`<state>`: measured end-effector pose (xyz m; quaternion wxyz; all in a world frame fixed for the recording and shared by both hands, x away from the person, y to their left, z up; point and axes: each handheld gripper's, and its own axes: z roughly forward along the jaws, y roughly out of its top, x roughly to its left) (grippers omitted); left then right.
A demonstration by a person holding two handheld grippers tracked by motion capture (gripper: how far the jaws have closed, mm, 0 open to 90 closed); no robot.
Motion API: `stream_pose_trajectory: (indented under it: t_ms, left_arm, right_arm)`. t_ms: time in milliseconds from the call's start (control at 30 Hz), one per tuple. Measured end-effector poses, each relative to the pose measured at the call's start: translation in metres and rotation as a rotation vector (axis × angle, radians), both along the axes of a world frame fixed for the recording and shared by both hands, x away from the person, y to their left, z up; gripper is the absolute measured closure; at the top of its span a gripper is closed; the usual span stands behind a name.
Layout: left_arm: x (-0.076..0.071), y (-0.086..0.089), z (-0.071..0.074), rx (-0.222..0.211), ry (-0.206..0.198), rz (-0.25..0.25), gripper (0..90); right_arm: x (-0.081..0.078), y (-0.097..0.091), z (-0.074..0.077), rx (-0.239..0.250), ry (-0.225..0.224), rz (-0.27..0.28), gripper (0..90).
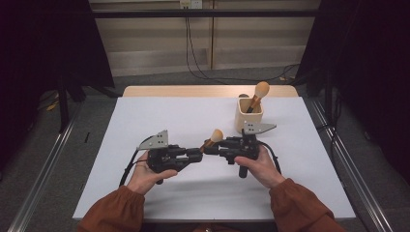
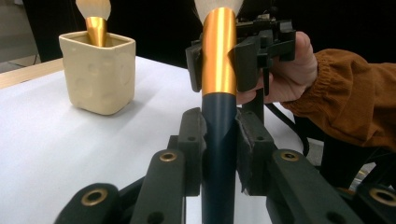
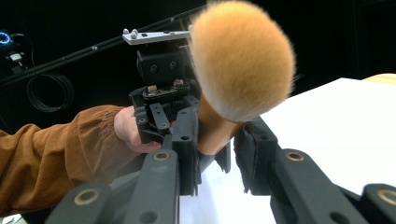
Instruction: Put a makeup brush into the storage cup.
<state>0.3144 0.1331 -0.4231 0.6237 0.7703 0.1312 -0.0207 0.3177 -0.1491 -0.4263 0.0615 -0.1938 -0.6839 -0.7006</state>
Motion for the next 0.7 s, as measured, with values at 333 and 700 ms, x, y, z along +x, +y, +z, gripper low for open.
stream_pose_trajectory:
  t_ms: [333, 700]
  left_arm:
    - [0.0006, -0.0012, -0.0017, 0.011, 0.013, 0.009, 72.3]
    - [-0.0002, -0.0017, -0.0029, 0.04, 0.011, 0.042, 64.3]
  right_arm:
    - [-0.0001, 0.0, -0.0006, -0.001, 0.013, 0.008, 73.1]
    - [0.0002, -0.0028, 0.0007, -0.034, 0.01, -0.023, 73.4]
